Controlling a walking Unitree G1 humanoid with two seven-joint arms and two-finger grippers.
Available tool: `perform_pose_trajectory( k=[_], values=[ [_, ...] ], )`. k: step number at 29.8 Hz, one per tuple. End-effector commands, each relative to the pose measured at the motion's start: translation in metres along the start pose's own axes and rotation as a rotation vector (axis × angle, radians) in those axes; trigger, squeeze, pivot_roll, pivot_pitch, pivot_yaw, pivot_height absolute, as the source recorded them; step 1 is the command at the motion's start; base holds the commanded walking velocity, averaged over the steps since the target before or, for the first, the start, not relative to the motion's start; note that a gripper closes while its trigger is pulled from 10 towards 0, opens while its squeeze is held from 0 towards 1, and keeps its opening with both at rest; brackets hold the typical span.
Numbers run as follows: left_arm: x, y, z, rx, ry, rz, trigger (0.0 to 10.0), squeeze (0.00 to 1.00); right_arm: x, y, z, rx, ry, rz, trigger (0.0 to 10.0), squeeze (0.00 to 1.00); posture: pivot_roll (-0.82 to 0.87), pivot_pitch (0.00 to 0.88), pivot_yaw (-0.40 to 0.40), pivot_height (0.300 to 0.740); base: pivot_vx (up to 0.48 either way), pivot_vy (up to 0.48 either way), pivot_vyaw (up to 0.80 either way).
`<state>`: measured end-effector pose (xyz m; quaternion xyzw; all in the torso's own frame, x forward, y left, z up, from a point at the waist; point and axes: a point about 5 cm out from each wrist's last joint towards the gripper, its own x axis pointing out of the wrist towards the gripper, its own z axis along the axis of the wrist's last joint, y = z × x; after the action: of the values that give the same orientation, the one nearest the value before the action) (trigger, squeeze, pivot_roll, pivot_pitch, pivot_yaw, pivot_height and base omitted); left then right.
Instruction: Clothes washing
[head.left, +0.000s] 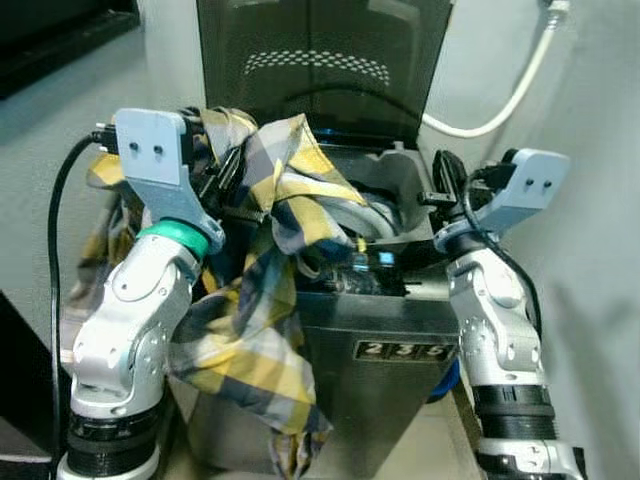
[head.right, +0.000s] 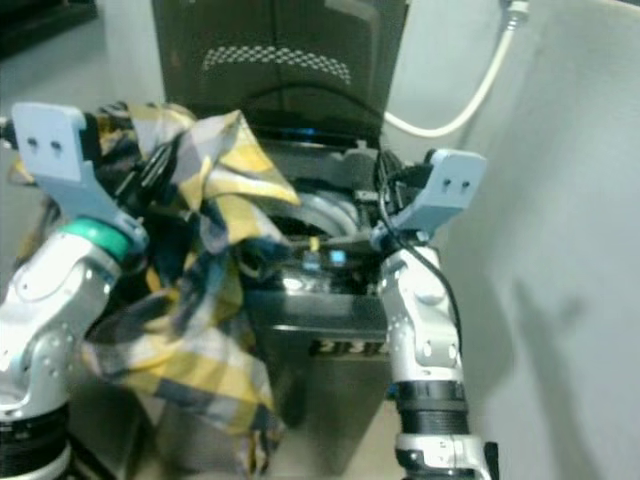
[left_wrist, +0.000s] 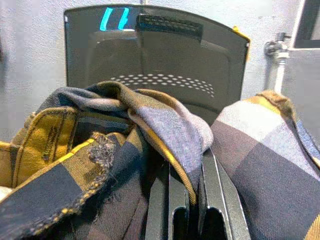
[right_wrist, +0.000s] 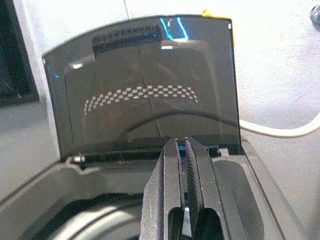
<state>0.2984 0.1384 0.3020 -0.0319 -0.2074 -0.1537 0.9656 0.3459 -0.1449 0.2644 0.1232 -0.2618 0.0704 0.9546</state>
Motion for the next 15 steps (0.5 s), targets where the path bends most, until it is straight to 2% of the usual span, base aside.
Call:
perform_pose_trajectory(
  k=[1, 5, 15],
  values=[
    [0.0001, -0.0035, 0.0026, 0.012, -0.015, -0.009, 10.0, 0.00, -0.0005, -0.0029, 0.0015, -0.011, -0.003, -0.013, 10.0, 0.00, 0.07, 0.000, -0.027, 0.731, 0.000, 0.000, -0.80],
    [0.0001, -0.0042, 0.0027, 0.010, -0.015, -0.012, 10.0, 0.00, -0.0006, -0.0033, 0.0015, -0.019, -0.003, -0.016, 10.0, 0.00, 0.07, 0.000, -0.027, 0.731, 0.000, 0.000, -0.80],
    [0.0003, -0.0046, 0.0025, 0.014, -0.014, -0.019, 10.0, 0.00, -0.0002, -0.0062, 0.0024, -0.037, -0.010, -0.034, 10.0, 0.00, 0.07, 0.000, -0.024, 0.731, 0.000, 0.000, 0.00]
  ],
)
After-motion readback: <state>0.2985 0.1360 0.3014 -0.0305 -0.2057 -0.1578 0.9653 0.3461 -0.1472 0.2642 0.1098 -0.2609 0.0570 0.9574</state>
